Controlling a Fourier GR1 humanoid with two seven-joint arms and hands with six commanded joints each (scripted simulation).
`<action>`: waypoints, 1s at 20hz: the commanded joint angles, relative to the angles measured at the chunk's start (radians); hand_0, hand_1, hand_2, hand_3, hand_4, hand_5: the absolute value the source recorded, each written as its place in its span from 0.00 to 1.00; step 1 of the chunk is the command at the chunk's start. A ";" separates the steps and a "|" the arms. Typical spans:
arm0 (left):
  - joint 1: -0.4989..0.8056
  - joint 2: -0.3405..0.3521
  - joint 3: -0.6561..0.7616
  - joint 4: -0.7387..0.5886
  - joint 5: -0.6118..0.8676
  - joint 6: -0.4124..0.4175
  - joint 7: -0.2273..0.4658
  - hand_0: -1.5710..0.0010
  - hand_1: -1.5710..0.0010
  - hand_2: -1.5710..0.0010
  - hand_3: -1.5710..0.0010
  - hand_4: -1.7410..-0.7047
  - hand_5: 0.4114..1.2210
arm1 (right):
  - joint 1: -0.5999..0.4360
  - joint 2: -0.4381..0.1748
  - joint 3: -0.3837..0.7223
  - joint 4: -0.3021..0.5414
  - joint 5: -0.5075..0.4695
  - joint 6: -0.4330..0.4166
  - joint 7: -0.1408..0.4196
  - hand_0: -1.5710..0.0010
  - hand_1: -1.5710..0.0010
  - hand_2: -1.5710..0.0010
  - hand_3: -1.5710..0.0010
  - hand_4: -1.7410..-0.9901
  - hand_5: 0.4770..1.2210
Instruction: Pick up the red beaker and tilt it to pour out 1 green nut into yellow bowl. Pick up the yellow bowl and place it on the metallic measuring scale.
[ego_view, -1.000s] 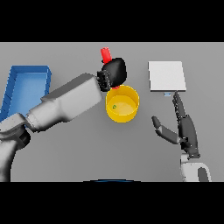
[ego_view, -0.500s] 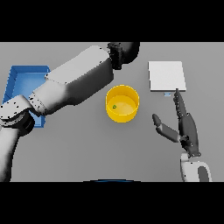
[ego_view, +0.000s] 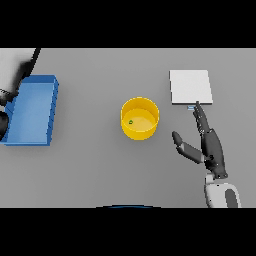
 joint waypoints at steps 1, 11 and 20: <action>0.010 0.025 0.082 0.022 0.071 -0.002 0.023 0.00 0.00 0.00 0.04 0.01 1.00 | -0.004 0.000 0.001 0.002 -0.002 0.002 0.007 1.00 1.00 1.00 1.00 0.83 0.14; 0.438 0.150 0.478 -0.054 0.481 0.258 0.288 0.00 0.00 0.00 0.00 0.00 1.00 | -0.022 -0.027 0.009 0.023 0.020 0.012 0.001 1.00 1.00 1.00 1.00 0.81 0.21; 0.940 0.069 0.595 -0.517 0.689 0.369 0.503 0.00 0.00 0.00 0.00 0.00 1.00 | -0.012 -0.037 0.006 0.025 0.014 0.021 -0.032 1.00 1.00 1.00 1.00 0.78 0.27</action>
